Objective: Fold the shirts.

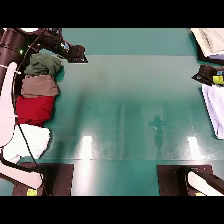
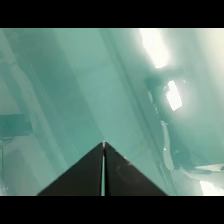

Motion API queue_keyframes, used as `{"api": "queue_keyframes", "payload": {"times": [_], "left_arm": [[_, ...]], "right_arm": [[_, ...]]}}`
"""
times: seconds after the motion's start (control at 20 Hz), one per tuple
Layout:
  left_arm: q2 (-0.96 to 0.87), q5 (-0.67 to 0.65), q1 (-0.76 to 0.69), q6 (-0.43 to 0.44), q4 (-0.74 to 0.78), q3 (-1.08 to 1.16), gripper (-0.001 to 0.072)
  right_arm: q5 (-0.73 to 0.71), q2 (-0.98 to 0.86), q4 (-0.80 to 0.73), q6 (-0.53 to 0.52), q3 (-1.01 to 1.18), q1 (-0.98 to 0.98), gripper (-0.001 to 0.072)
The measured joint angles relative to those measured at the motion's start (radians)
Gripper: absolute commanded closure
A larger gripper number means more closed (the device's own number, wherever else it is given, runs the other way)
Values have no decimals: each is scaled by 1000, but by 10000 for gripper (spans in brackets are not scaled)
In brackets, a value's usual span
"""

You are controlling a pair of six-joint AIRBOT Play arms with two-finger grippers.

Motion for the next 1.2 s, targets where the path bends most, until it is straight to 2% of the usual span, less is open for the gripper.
{"api": "queue_keyframes", "payload": {"times": [0.8, 0.85, 0.9, 0.95, 1.05, 1.2], "left_arm": [[0, 8, 0, 0, 0, 0, 678], [0, 23, 0, 1, 0, 0, 652], [0, 40, 0, 2, 4, 0, 360], [0, 60, 2, 2, 23, 0, 21], [0, 116, 5, -13, 126, 1, 33], [-3, 214, 15, -103, 390, 1, 33]], "right_arm": [[16, 0, 1, 0, 0, 0, 693], [17, 0, 1, 0, 0, 0, 692], [18, 0, 1, -1, 0, 0, 693], [20, 0, 1, -1, 0, 0, 692], [21, 0, 1, -1, 0, 0, 693], [21, 0, 1, -1, 0, 0, 693]]}}
